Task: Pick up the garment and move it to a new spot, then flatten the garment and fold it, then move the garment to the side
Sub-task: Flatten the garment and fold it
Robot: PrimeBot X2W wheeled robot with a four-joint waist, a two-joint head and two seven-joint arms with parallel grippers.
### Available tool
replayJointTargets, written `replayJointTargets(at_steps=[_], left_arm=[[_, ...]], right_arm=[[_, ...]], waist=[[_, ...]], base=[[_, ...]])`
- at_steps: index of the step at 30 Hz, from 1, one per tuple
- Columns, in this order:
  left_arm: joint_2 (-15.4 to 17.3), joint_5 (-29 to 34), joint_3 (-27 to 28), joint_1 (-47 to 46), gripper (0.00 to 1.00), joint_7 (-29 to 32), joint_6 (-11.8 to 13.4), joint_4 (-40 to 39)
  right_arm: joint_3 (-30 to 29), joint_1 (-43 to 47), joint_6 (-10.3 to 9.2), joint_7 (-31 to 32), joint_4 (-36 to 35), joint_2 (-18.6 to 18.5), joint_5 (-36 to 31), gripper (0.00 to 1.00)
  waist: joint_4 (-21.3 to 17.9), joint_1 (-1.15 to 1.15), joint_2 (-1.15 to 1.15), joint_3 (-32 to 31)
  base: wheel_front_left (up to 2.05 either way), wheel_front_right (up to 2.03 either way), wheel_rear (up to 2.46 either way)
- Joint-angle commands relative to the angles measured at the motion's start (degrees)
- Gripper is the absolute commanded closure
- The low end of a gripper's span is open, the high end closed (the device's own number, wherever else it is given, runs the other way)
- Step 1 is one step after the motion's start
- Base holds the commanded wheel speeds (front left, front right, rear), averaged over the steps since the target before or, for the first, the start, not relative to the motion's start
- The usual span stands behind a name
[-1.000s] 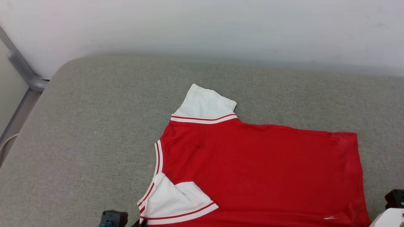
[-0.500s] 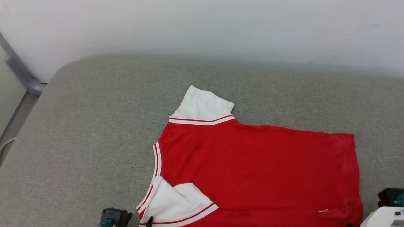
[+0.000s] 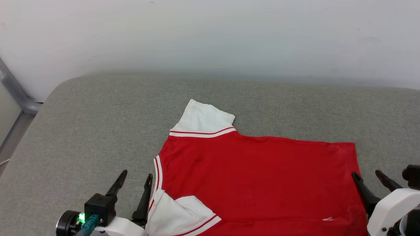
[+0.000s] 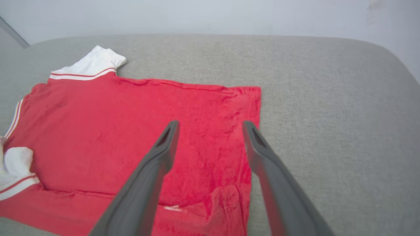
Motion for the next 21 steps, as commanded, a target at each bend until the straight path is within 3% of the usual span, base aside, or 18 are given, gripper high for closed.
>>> replayJointTargets(at_steps=[1, 7, 11, 16, 21], left_arm=[[-0.1, 0.5, 0.5, -0.4, 0.0, -0.9, 0.5, -0.7], [-2.5, 0.7, 4.4, 0.2, 0.0, -2.7, 0.2, -3.7], [-2.7, 2.6, 5.8, -1.6, 0.0, -2.9, -1.3, -4.3], [0.2, 4.5, 4.8, -8.5, 0.0, -0.8, -5.3, -2.4], [3.6, 3.6, 3.5, -20.6, 0.0, 8.2, -11.7, 0.8]], right_arm=[[0.5, -0.7, -0.07, -2.2, -0.2, 0.2, 0.8, 0.0], [3.4, -1.6, -0.06, -13.4, -0.4, 1.3, 0.8, 0.0], [4.8, -2.1, -0.06, -16.8, 0.1, 2.5, 0.1, 0.0], [5.1, -3.9, -0.06, -17.6, -0.9, 3.5, -0.1, 0.0], [5.2, -6.0, -0.06, -16.7, -3.3, 3.6, -0.3, 0.0]], waist=[[-0.4, 0.0, 0.0, 0.1], [-1.8, 0.0, 0.0, 1.6], [-3.3, 0.0, 0.0, 3.6], [-5.3, 0.0, 0.0, 7.8], [-7.5, 0.0, 0.0, 13.4]], base=[[0.0, 0.0, 0.0], [0.0, 0.0, 0.0], [0.0, 0.0, 0.0], [0.0, 0.0, 0.0], [0.0, 0.0, 0.0]])
